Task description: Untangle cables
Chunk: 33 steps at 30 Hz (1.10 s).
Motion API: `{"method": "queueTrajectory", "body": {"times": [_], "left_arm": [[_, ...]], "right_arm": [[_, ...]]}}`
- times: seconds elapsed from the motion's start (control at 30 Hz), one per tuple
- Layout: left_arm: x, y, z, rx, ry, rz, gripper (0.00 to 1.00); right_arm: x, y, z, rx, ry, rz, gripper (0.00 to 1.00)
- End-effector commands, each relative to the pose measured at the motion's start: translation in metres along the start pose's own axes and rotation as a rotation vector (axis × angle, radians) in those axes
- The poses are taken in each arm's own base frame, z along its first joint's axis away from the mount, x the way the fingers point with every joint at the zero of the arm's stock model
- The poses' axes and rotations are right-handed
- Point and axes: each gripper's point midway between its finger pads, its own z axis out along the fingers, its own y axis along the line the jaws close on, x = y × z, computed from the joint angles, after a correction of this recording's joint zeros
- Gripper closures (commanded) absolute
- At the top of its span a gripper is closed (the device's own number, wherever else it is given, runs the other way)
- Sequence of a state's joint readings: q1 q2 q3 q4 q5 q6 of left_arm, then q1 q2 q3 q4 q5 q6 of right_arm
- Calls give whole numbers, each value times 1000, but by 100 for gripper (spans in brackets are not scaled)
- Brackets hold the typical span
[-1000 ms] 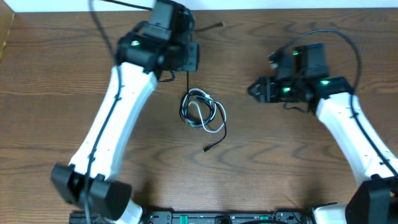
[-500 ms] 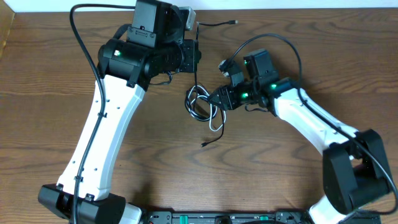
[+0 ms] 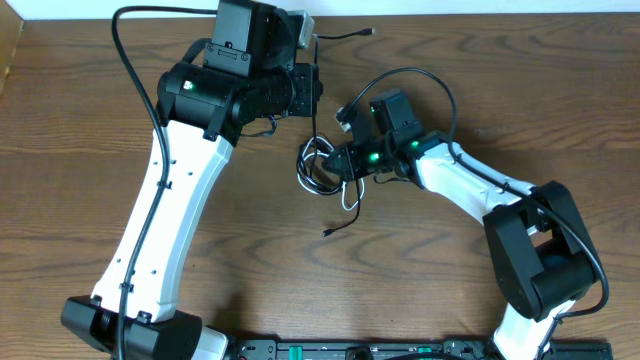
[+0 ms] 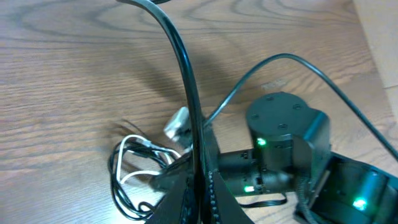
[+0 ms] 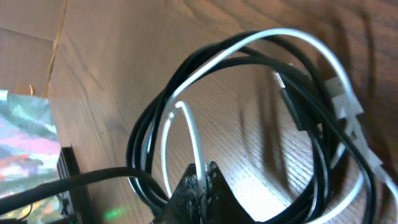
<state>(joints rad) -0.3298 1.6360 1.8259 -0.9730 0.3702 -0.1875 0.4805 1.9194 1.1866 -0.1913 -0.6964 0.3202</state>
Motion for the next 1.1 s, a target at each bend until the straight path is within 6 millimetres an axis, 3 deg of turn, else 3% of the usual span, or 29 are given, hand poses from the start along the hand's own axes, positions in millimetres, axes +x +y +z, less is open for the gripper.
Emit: {"method": "queueTrajectory", "body": {"times": [0.0,0.1,0.2,0.3,0.47,0.6,0.7,0.77,0.93,1.07], "left_arm": [[-8,26,-7,-129,-37,-22,92],[-9,44,-12,-179,-40,-51,92],[-11,61,-17,-205,-44,-85,92],[-10,75,-21,-228,-43,-116,93],[-9,92,-24,-254,-36,-151,92],[-9,101,-24,-267,-35,-169,92],[-4,104,-21,-269,-19,-176,92],[1,103,-17,-259,-2,-178,93],[10,101,-9,-230,33,-180,89],[11,88,-6,-174,44,-140,85]], "right_arm": [[-28,-11,-25,96,-105,53,99],[-52,-8,-60,151,-212,66,99],[-78,6,-114,204,-357,50,99],[-90,14,-171,294,-495,70,99],[-87,21,-268,456,-705,112,99],[-66,23,-331,541,-815,164,99],[-50,17,-354,582,-836,209,99],[-42,12,-357,600,-824,236,99],[-30,1,-340,595,-734,283,99],[-25,-11,-324,587,-662,315,98]]}}
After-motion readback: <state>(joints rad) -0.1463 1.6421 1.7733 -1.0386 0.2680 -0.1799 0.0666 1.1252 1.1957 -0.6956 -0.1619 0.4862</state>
